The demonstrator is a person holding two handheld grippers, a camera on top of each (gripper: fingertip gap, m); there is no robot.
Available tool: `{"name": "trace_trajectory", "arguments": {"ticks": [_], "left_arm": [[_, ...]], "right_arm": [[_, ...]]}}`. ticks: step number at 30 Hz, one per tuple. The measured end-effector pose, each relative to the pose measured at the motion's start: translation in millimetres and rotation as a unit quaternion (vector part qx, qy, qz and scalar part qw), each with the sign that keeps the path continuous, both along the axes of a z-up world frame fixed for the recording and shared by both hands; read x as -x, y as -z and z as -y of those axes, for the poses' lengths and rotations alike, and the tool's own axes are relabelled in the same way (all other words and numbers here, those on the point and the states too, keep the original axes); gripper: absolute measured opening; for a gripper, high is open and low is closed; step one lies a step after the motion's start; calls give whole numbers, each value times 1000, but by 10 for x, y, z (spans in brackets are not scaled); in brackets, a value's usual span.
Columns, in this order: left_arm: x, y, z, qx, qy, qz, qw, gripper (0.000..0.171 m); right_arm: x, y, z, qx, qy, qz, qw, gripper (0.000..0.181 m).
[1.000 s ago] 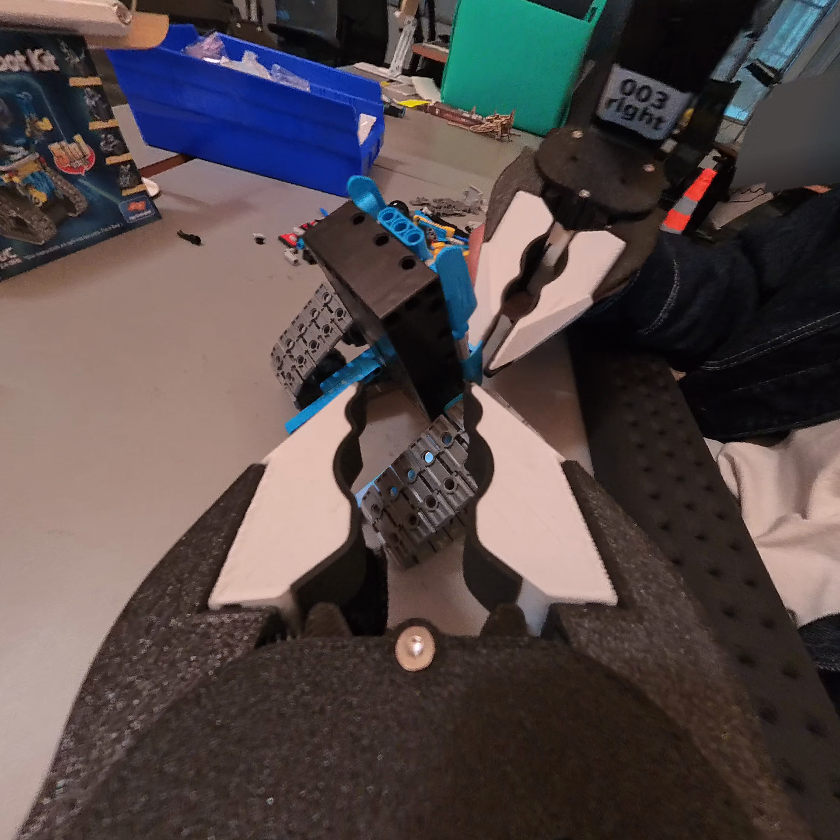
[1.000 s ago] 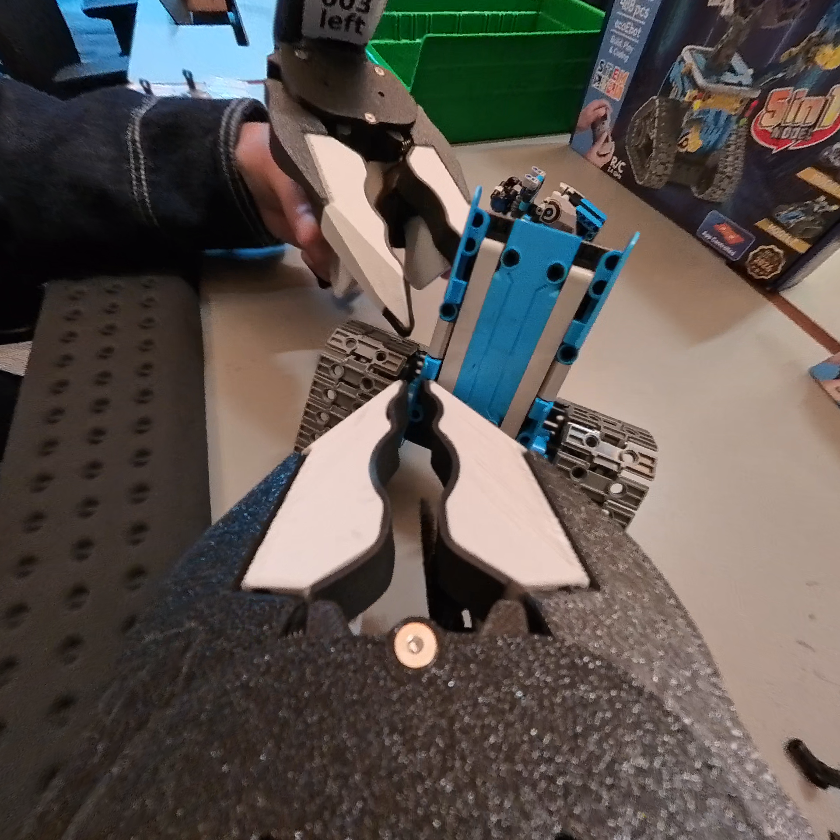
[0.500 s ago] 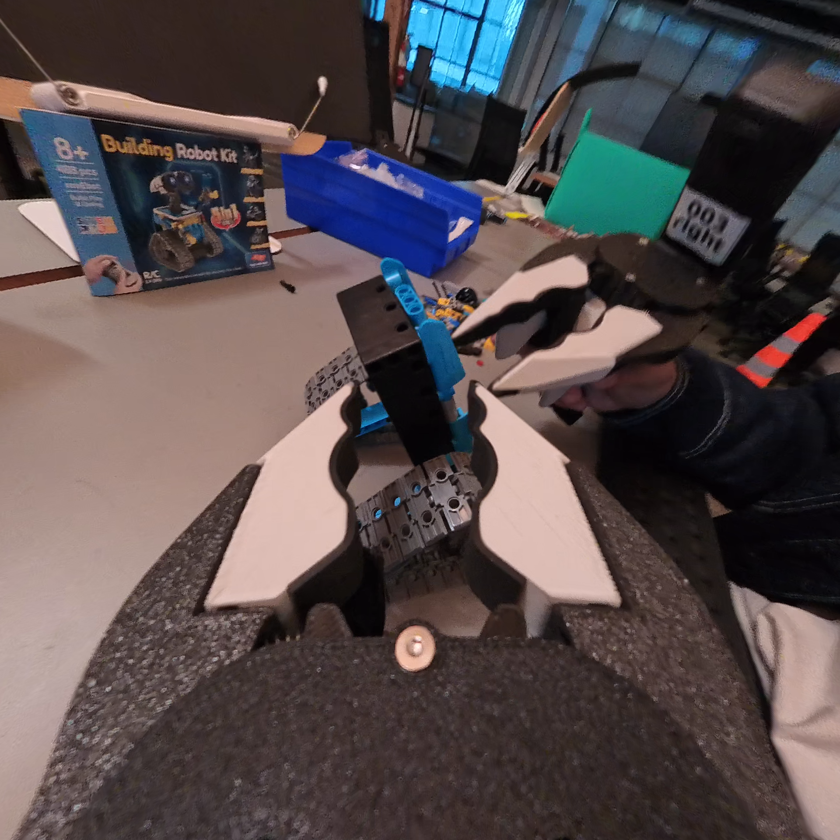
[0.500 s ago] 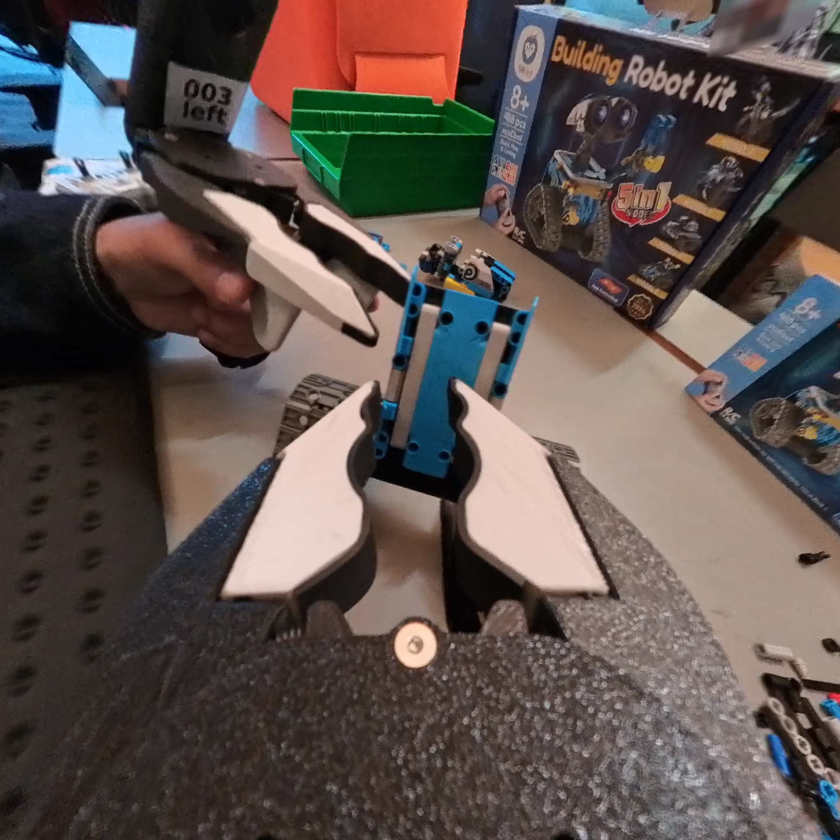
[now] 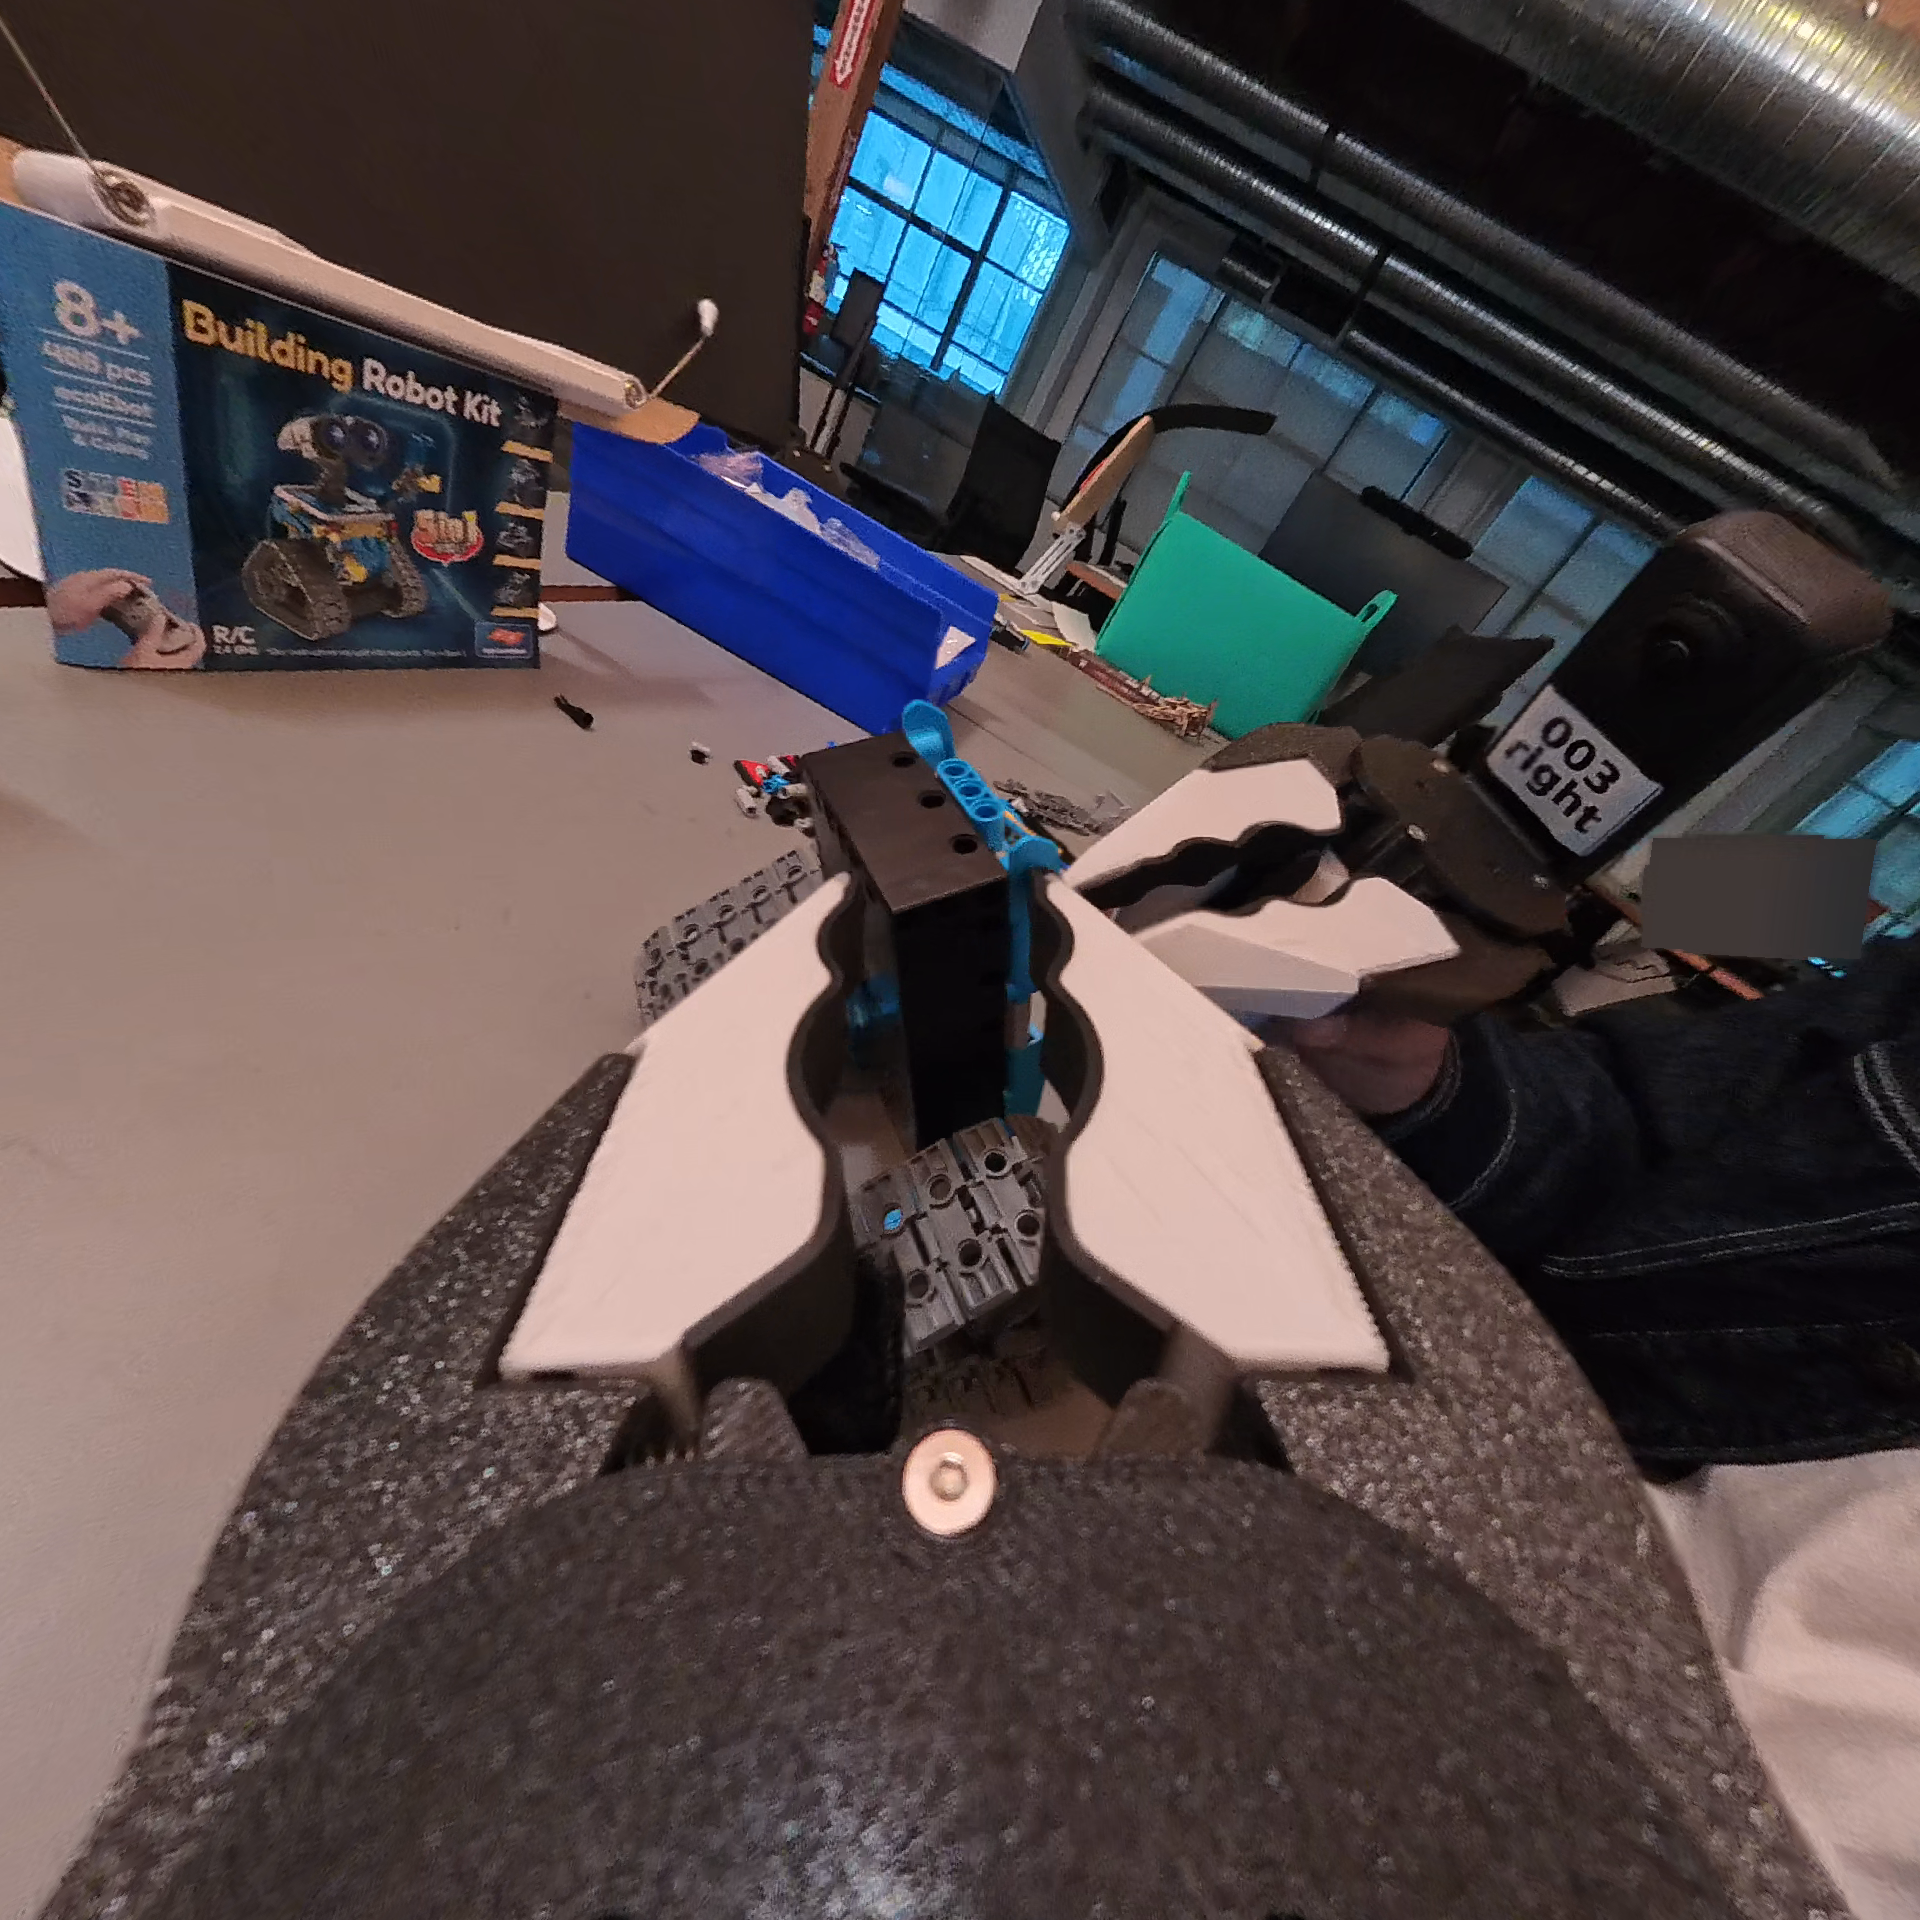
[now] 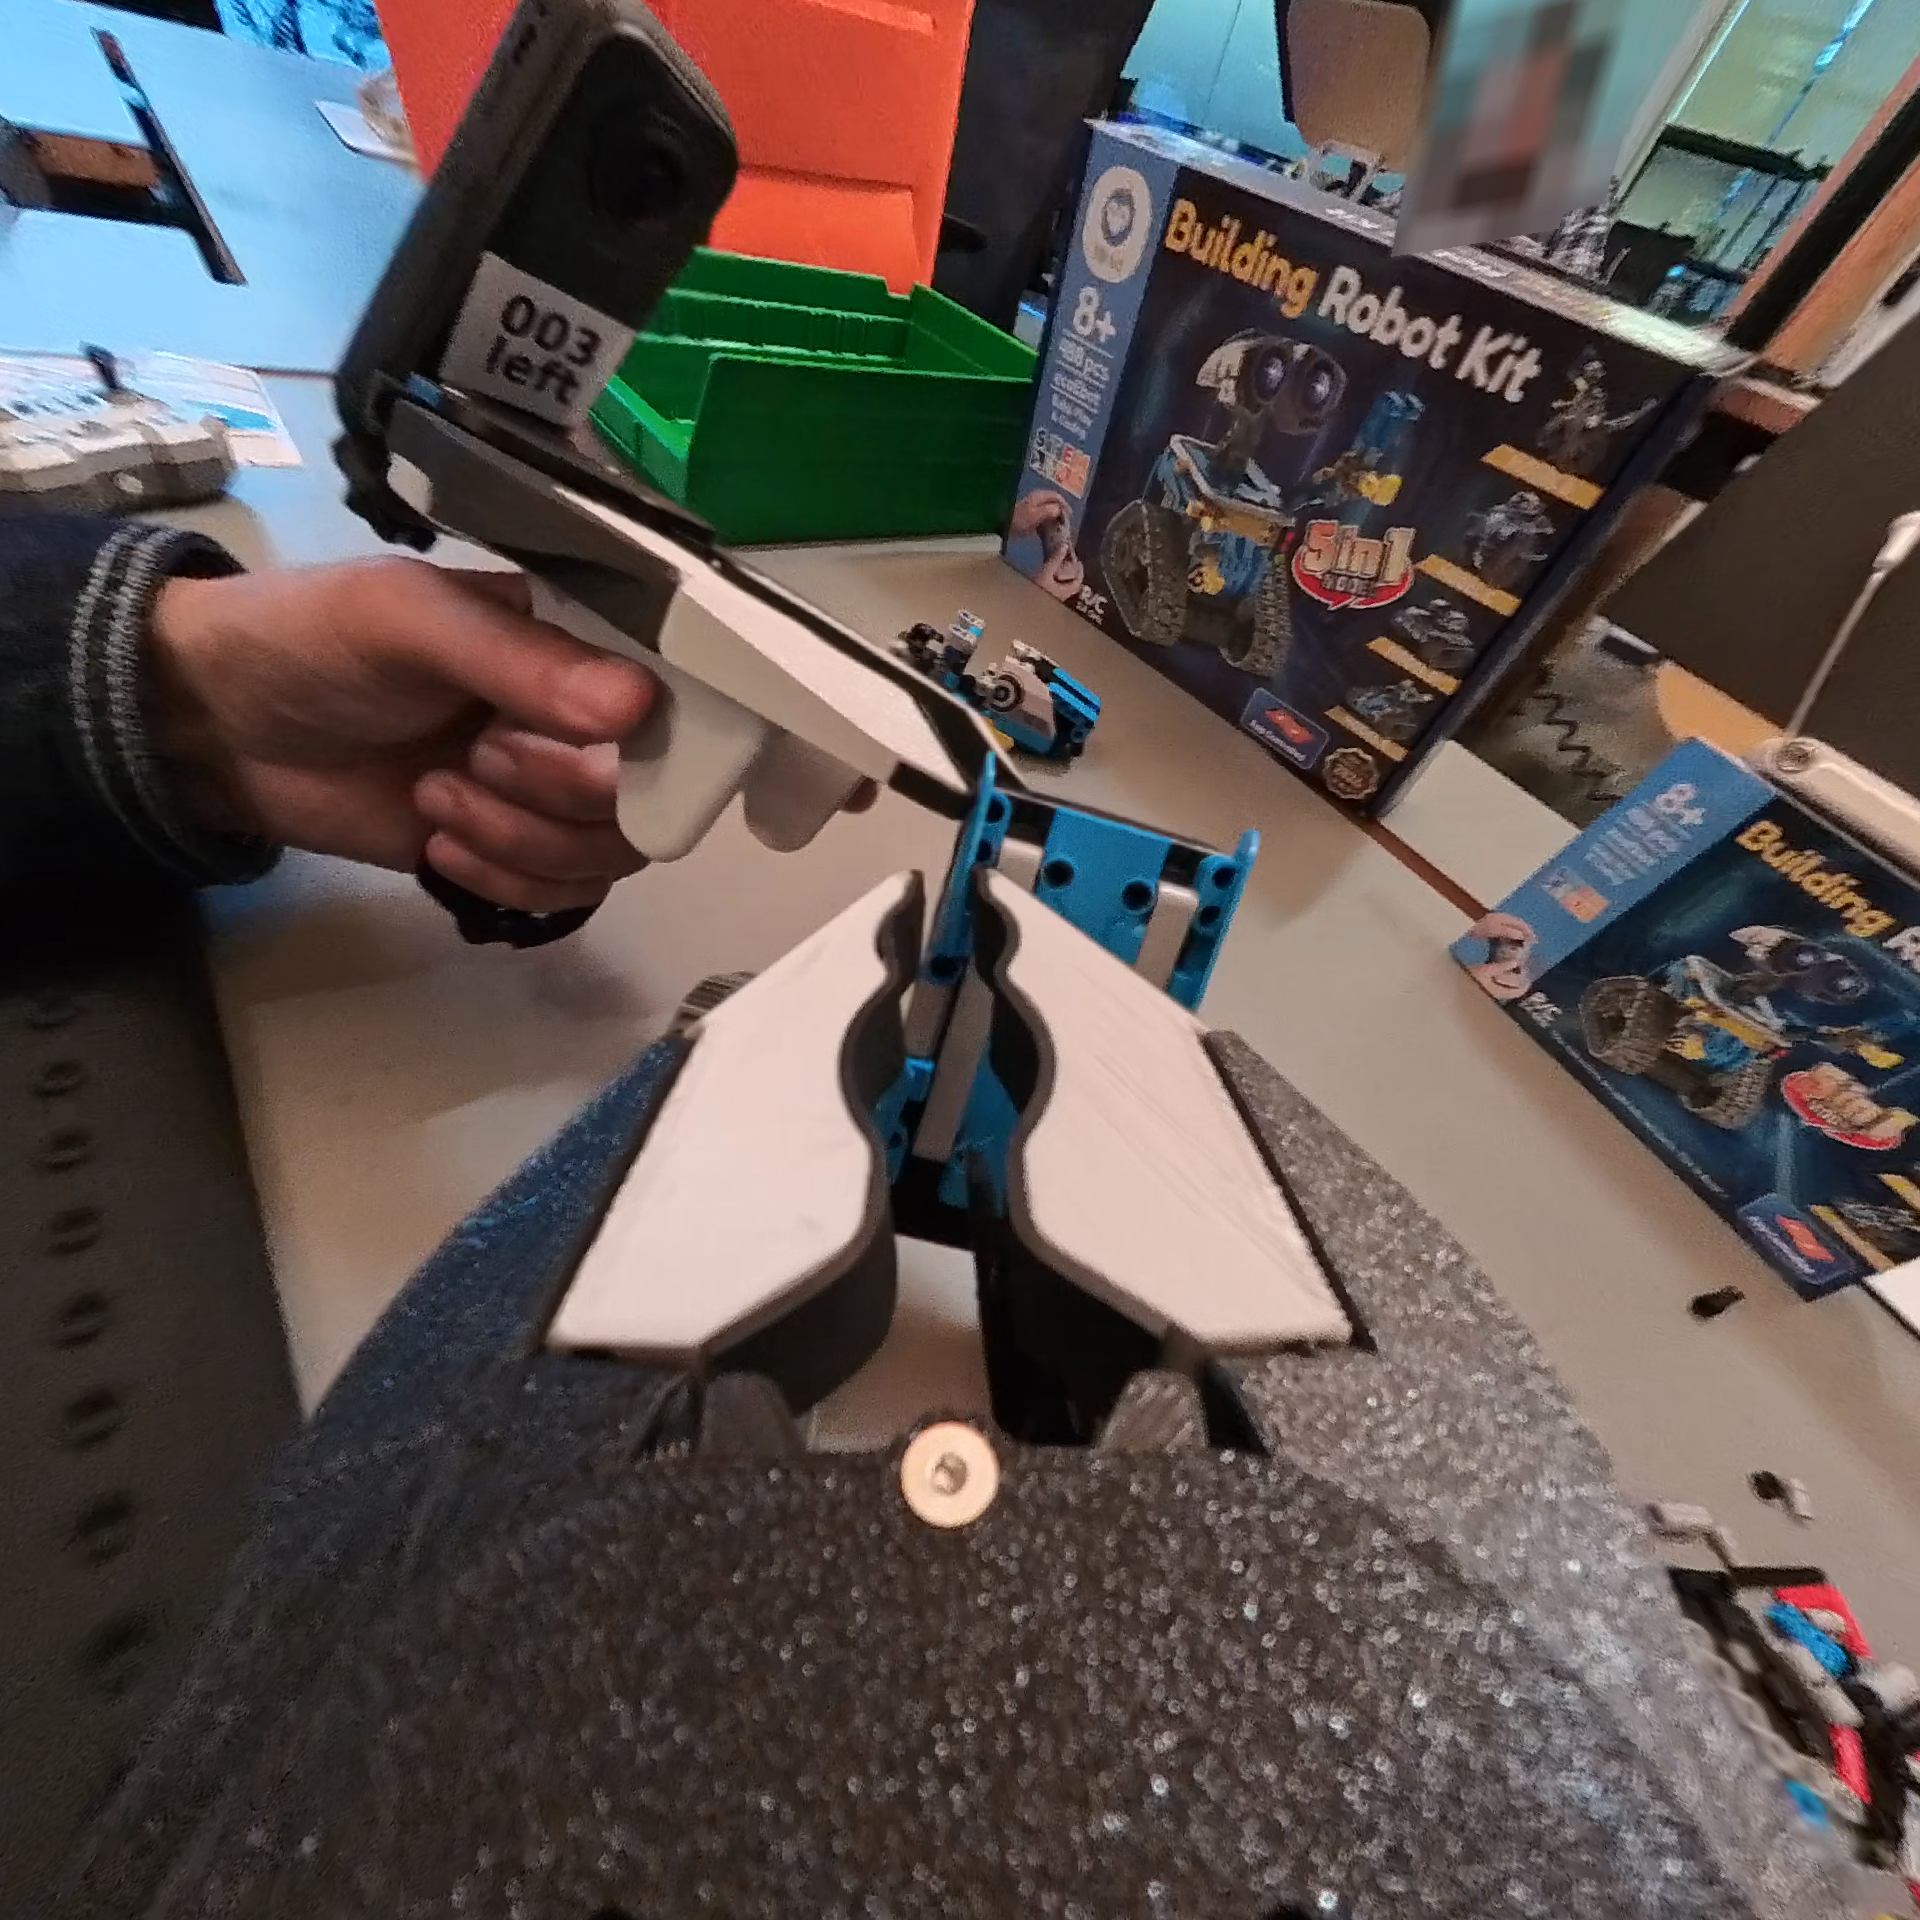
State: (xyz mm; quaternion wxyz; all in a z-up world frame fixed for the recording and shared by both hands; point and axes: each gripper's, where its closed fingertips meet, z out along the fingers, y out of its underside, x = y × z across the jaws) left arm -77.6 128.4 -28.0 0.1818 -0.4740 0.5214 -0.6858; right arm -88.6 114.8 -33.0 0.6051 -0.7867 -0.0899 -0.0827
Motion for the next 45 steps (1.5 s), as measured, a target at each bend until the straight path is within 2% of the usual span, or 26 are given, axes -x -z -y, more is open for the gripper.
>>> {"name": "trace_trajectory", "arguments": {"ticks": [1,6,8,9,10,11,12,13,15,16,17,19,20,24,26,29,31,32,34,35,38,40,43,45], "left_arm": [[-9,-1,-4,0,-2,1,1000,29],[-81,33,-65,-42,-31,5,999,27],[-141,97,-113,-99,-68,-8,993,22],[-207,252,-282,-162,-125,-41,978,0],[-239,450,-497,-231,-177,-79,953,0],[-232,512,-514,-230,-168,-85,955,0],[-200,408,-423,-175,-138,-63,973,0],[-170,323,-386,-159,-128,-45,978,0],[-154,255,-348,-183,-126,-26,975,0],[-132,173,-239,-164,-95,-9,982,0],[-107,125,-152,-150,-63,0,987,7],[-83,154,-82,-127,-19,-9,992,36],[-70,175,-46,-107,7,-20,994,49],[34,72,212,-61,117,14,991,80],[93,68,351,-57,163,14,985,79],[144,68,448,-69,181,11,981,83],[90,93,349,-76,153,-5,985,91],[77,70,256,-70,136,-5,988,89],[169,-55,175,-41,142,17,989,88],[212,-64,197,-37,154,21,987,96],[176,131,382,-90,176,-6,980,104],[132,157,470,-112,186,-5,976,110],[151,105,562,-102,220,12,970,102],[211,88,646,-88,254,28,963,81]], "right_arm": [[-36,5,-16,6,10,10,1000,1],[-114,22,-58,29,25,-16,999,0],[-166,21,-30,32,35,-40,998,0],[-193,3,2,22,38,-53,998,0],[-170,-13,42,13,27,-74,997,0],[-148,-23,82,5,17,-100,995,0],[-142,-12,110,2,12,-117,993,0],[-135,-2,118,2,6,-127,992,0],[-109,-4,113,-5,-16,-132,991,0],[-67,-15,119,-7,-38,-142,989,0],[-44,-37,131,-5,-57,-152,987,0],[-3,-132,198,-8,-117,-160,980,0],[11,-181,248,-6,-145,-190,971,0],[133,-359,488,-31,-276,-295,914,0],[144,-376,530,-33,-297,-318,900,0],[159,-375,532,-33,-300,-315,900,0],[136,-367,524,-34,-296,-322,899,0],[131,-364,528,-34,-296,-325,898,0],[113,-319,504,-28,-283,-316,905,0],[121,-283,488,-21,-280,-311,908,0],[195,-212,461,-2,-284,-295,913,0],[246,-197,480,5,-296,-293,909,0],[320,-208,518,8,-319,-296,900,0],[316,-209,515,8,-319,-300,899,0]]}}
